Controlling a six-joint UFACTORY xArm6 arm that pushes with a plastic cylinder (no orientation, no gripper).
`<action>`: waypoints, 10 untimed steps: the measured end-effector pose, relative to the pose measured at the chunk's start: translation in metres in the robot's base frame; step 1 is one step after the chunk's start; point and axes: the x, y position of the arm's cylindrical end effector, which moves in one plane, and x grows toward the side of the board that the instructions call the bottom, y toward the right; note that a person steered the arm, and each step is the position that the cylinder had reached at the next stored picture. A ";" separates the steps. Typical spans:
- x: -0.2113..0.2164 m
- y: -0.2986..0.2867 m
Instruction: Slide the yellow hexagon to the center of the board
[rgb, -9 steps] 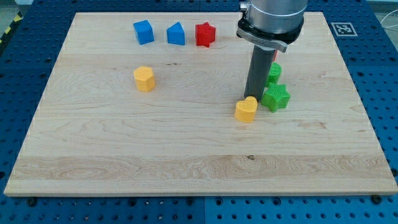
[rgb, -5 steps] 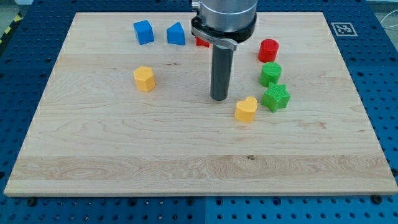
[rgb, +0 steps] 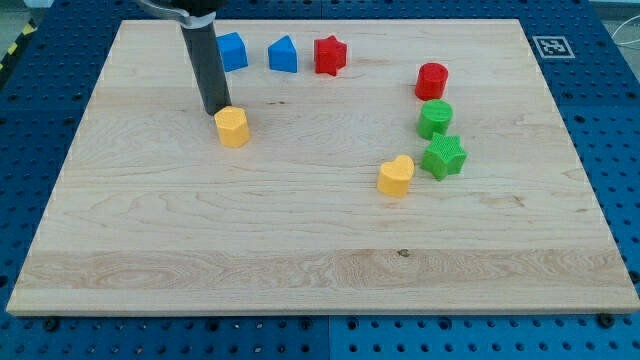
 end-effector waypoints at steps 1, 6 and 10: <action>0.014 0.001; 0.058 0.007; 0.084 0.029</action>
